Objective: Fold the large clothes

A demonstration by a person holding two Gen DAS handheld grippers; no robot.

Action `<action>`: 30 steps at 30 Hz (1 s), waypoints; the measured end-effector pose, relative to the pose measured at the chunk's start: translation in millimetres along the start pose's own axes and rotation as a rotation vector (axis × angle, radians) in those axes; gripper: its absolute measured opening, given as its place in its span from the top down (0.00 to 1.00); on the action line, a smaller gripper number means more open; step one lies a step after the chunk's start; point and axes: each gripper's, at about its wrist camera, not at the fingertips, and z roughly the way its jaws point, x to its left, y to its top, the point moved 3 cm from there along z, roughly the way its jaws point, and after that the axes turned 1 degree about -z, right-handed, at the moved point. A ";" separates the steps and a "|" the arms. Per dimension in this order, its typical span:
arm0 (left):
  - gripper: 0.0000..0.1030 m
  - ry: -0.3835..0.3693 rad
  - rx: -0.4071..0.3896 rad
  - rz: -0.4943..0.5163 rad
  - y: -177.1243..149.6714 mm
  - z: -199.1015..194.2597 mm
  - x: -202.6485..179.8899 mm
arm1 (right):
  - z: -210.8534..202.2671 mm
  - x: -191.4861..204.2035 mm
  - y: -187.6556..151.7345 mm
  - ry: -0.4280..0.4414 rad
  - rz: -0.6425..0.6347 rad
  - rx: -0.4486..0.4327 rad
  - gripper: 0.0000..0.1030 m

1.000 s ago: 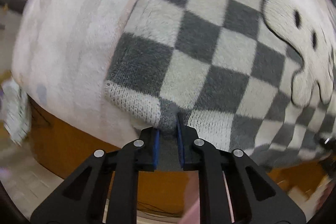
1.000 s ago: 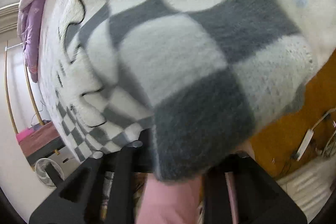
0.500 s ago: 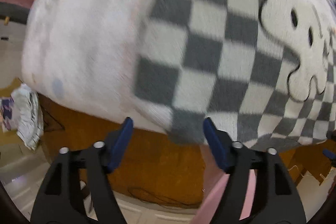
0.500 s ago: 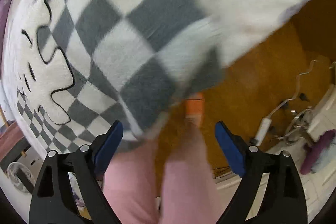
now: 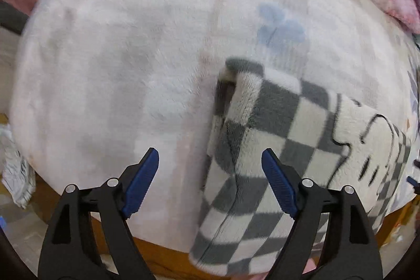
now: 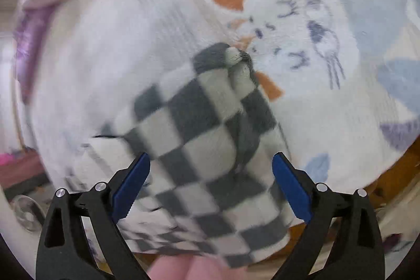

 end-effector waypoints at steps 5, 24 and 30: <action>0.47 -0.005 0.149 -0.019 -23.3 41.1 4.3 | 50.7 -11.3 -10.6 0.012 -0.061 0.167 0.35; 0.41 0.243 0.147 0.104 -22.3 30.8 -32.6 | 18.5 -17.1 -13.9 -0.251 -0.126 0.069 0.30; 0.55 0.086 0.291 -0.073 -88.0 45.6 -12.4 | 53.9 -68.4 -93.2 -0.030 0.049 0.243 0.34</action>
